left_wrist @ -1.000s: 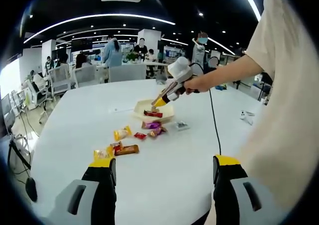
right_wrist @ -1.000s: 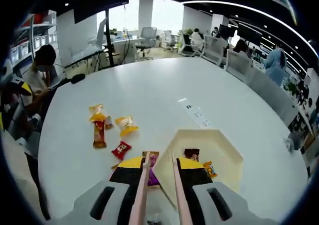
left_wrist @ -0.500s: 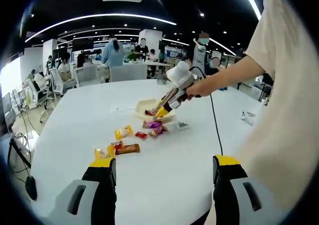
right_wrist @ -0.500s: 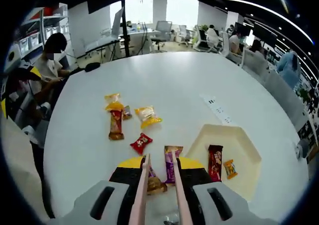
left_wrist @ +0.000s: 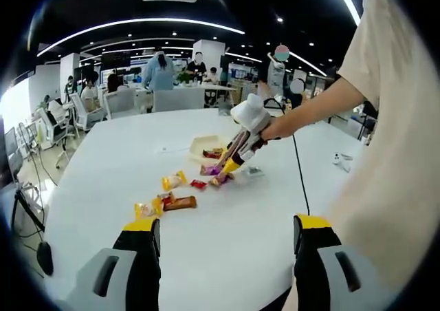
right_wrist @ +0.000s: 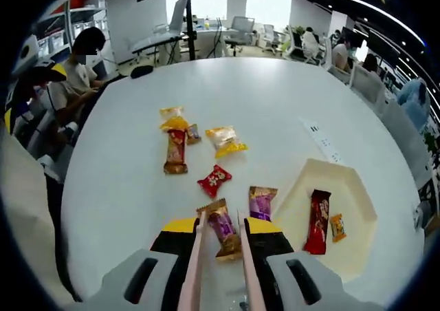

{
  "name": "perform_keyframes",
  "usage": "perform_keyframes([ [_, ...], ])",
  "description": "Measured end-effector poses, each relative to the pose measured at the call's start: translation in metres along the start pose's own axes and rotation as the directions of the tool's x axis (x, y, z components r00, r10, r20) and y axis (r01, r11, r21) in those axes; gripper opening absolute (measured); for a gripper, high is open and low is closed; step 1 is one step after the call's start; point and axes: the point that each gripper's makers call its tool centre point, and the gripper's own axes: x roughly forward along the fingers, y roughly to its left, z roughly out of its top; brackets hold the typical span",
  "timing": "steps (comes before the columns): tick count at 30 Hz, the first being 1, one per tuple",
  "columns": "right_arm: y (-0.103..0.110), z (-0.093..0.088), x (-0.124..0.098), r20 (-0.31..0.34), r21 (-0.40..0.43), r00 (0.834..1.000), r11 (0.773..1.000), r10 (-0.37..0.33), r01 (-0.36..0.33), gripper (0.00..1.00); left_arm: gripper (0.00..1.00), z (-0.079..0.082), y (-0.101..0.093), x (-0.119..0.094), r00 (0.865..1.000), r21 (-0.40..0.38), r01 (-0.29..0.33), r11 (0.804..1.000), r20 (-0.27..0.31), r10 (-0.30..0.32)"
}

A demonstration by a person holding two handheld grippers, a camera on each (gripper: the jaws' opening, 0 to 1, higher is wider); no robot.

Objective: Place the target food into the container with the food tongs after gripping and lifting it, then release it inside without dropping or visibly crushing the food.

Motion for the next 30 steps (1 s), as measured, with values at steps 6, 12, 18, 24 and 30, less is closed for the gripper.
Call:
perform_keyframes([
  [6,0.002,-0.008,0.006,-0.037,-0.050,0.999,0.999,0.010,-0.012,0.25,0.79,-0.002,0.001,0.000,1.000,-0.010,-0.004,1.000,0.000,0.004],
  [12,0.001,-0.014,0.012,-0.061,-0.088,0.998,0.996,0.014,-0.019,0.25,0.79,-0.004,0.001,0.001,1.000,-0.016,-0.004,1.000,-0.004,0.004],
  [18,-0.002,-0.015,0.015,-0.070,-0.097,0.997,0.995,0.016,-0.023,0.25,0.79,-0.003,0.003,0.002,1.000,-0.021,-0.006,1.000,-0.007,0.006],
  [24,-0.001,-0.019,0.020,-0.088,-0.111,0.996,0.993,0.021,-0.030,0.25,0.79,-0.005,0.004,0.003,1.000,-0.024,-0.006,1.000,-0.012,0.006],
  [30,0.000,-0.023,0.023,-0.100,-0.127,0.995,0.991,0.023,-0.036,0.25,0.79,-0.007,0.004,0.004,1.000,-0.031,-0.007,0.999,-0.017,0.006],
])
